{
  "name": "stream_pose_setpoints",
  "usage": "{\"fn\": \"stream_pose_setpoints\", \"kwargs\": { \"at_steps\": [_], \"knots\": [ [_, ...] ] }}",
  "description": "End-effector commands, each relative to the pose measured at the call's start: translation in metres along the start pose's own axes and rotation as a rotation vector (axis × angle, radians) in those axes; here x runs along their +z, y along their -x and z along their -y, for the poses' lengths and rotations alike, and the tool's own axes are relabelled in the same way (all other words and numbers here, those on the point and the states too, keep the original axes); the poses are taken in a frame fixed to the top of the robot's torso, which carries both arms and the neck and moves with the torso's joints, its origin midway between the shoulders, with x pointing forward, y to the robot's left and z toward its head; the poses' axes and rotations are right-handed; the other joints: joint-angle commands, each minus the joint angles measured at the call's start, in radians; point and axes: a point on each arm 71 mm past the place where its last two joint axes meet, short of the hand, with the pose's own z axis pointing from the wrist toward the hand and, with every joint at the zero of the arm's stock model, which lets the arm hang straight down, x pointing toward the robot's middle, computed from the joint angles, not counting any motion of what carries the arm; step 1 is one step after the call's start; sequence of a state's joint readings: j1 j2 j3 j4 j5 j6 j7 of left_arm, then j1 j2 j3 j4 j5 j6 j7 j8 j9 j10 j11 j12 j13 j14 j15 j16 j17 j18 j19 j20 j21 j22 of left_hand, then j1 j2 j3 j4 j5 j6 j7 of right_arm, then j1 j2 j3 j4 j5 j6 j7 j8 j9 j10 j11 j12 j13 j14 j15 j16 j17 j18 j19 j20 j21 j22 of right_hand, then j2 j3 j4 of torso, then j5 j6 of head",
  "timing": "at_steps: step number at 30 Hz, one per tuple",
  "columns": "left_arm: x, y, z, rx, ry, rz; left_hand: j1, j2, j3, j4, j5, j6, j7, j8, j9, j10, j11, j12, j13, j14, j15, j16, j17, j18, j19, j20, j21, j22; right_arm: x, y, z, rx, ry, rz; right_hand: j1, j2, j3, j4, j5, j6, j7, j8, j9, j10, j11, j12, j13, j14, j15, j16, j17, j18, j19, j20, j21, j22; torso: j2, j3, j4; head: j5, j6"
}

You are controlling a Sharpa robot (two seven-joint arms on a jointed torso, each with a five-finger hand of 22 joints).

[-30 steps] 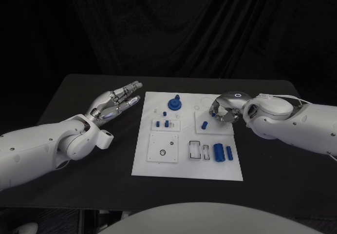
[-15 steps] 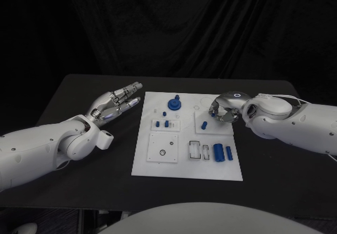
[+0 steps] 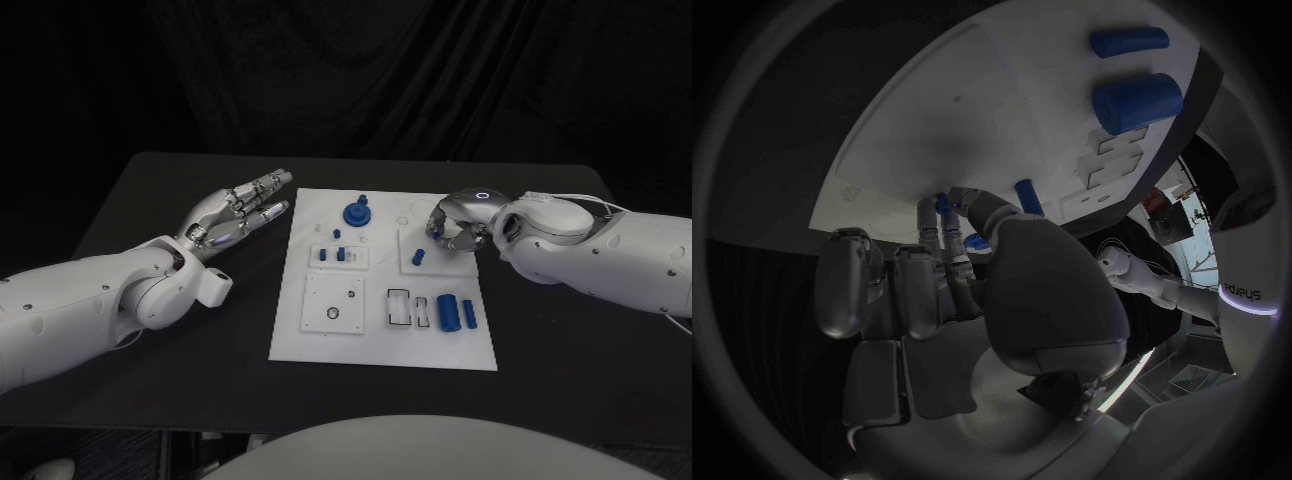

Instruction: Assemble the parts on the task board

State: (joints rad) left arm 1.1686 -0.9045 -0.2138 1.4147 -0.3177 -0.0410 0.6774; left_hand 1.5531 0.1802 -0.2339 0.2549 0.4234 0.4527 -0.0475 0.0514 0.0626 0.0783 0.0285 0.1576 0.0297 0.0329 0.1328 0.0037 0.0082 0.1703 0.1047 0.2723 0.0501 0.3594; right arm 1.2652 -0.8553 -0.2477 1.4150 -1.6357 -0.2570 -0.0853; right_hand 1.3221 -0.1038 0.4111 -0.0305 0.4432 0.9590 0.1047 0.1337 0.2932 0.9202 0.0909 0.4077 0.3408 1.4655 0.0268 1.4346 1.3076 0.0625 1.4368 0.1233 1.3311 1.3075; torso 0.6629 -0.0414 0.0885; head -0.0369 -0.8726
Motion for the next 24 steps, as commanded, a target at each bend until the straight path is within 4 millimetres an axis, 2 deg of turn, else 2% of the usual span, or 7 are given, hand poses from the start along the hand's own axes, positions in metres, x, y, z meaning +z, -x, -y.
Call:
{"fn": "stream_pose_setpoints", "kwargs": {
  "at_steps": [1, 8, 13, 24],
  "knots": [
    [-0.0008, -0.0014, 0.0071, -0.019, -0.107, -0.008, 0.009, 0.001, 0.000, -0.008, 0.003, 0.005, 0.005, -0.004, 0.001, 0.000, 0.010, 0.004, 0.000, 0.001, 0.005, 0.006, 0.001, 0.011, 0.002, 0.003, 0.005, 0.001, 0.0007, -0.0013, -0.0012, 0.012, 0.009, 0.014, 0.002, 0.011, -0.002, -0.005, -0.011, 0.002, 0.005, 0.007, 0.007, 0.013, -0.001, 0.005, -0.001, 0.026, -0.012, 0.008, 0.037, -0.006, 0.011, -0.001, 0.010, 0.190, 0.000, 0.0002, 0.0009, 0.002, 0.000],
    [-0.0013, -0.0013, 0.0069, -0.021, -0.105, -0.010, 0.010, 0.002, 0.000, -0.009, 0.007, 0.007, 0.005, -0.004, 0.002, 0.000, 0.011, 0.005, 0.000, 0.003, 0.007, 0.007, 0.002, 0.011, 0.008, 0.006, 0.008, 0.010, 0.0017, -0.0019, -0.0023, 0.019, 0.016, 0.034, 0.030, 0.029, -0.005, -0.025, -0.013, 0.048, 0.013, 0.039, 0.045, 0.063, -0.022, 0.017, -0.001, 0.037, -0.030, 0.019, 0.053, -0.013, 0.028, -0.017, 0.039, 0.199, 0.001, 0.0002, 0.0004, 0.003, 0.000],
    [-0.0016, -0.0012, 0.0067, -0.023, -0.102, -0.012, 0.010, 0.003, 0.001, -0.010, 0.008, 0.010, 0.005, -0.003, 0.002, 0.001, 0.011, 0.006, 0.000, 0.005, 0.008, 0.008, 0.002, 0.011, 0.011, 0.007, 0.009, 0.012, 0.0010, -0.0008, -0.0015, 0.021, 0.017, 0.057, 0.055, 0.044, -0.005, -0.039, -0.034, 0.059, 0.016, 0.048, 0.065, 0.088, -0.033, 0.022, 0.000, 0.040, -0.040, 0.021, 0.057, -0.014, 0.033, -0.026, 0.046, 0.201, 0.002, 0.0001, -0.0020, 0.002, 0.000],
    [-0.0015, -0.0017, 0.0059, -0.027, -0.092, -0.017, 0.011, 0.008, 0.002, -0.009, 0.017, 0.013, 0.006, -0.003, 0.003, 0.002, 0.013, 0.007, 0.000, 0.008, 0.010, 0.008, 0.002, 0.012, 0.020, 0.009, 0.013, 0.022, -0.0029, 0.0025, 0.0005, 0.027, 0.016, 0.105, 0.082, 0.058, -0.009, -0.054, -0.071, 0.079, 0.018, 0.060, 0.090, 0.109, -0.036, 0.024, 0.002, 0.043, -0.044, 0.022, 0.060, -0.017, 0.037, -0.032, 0.054, 0.203, 0.001, 0.0003, 0.0002, -0.002, 0.000]
  ]
}}
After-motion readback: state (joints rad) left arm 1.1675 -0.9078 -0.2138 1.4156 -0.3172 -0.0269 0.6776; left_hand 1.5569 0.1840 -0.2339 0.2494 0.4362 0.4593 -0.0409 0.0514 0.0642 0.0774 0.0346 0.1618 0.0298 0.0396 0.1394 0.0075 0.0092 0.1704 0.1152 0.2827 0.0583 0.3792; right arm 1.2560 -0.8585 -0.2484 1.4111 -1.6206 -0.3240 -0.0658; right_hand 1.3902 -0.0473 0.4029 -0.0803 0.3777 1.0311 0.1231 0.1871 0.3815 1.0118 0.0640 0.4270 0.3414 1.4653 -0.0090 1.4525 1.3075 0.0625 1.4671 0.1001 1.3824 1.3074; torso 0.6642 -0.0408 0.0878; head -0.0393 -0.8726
